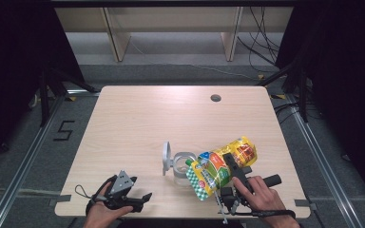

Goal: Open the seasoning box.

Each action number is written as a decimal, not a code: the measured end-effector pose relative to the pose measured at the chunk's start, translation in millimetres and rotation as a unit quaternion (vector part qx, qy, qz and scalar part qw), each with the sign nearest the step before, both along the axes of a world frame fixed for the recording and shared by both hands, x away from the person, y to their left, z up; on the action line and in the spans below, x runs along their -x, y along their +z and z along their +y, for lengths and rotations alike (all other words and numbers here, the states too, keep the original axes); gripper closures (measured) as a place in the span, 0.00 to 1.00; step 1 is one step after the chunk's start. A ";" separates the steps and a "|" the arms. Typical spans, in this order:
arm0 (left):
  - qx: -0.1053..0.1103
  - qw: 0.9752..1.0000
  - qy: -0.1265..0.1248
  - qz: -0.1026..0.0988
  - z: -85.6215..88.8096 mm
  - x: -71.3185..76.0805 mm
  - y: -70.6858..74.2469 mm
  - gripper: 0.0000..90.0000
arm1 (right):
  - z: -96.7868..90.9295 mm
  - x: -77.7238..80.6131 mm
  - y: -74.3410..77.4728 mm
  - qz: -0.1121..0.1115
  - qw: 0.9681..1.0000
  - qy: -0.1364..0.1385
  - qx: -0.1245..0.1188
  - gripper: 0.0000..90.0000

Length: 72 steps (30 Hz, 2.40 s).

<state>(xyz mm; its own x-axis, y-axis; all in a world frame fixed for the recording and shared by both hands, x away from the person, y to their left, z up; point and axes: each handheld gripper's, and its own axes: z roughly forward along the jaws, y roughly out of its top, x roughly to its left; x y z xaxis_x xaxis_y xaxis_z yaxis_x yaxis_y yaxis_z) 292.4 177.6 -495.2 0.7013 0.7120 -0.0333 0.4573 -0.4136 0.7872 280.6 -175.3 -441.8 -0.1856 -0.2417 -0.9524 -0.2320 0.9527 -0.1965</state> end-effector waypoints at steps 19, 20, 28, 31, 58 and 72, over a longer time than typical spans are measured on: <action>0.019 1.000 -0.001 0.008 1.3 -0.4 0.5 0.22 | 8.1 -9.1 14.0 -0.012 0.994 0.027 0.103 0.59; 0.019 1.000 -0.001 0.008 1.4 -0.5 0.4 0.22 | 7.8 -9.1 13.6 -0.012 0.994 0.026 0.103 0.59; 0.023 1.000 0.002 0.010 0.2 0.0 -0.1 0.22 | 9.1 -8.9 16.4 -0.022 0.992 0.017 0.120 0.59; 0.022 1.000 0.002 0.009 0.4 0.0 0.1 0.22 | 10.7 -11.6 20.4 -0.032 0.986 0.032 0.160 0.60; 0.028 0.999 0.008 0.016 -0.7 0.8 -0.7 0.22 | 14.6 -12.4 31.0 -0.042 0.978 0.041 0.200 0.63; 0.021 1.000 0.003 0.018 0.0 0.4 -0.4 0.22 | 15.3 -13.8 28.1 -0.040 0.975 0.054 0.210 0.63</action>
<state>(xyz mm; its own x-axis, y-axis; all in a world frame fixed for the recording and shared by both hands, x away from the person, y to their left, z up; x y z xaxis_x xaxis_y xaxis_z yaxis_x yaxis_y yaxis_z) 292.1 177.6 -495.7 0.6952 0.7134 -0.0876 0.4876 -0.3785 0.7868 294.4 -160.0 -413.7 -0.0669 -0.6279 -0.7754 -0.2952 0.7548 -0.5858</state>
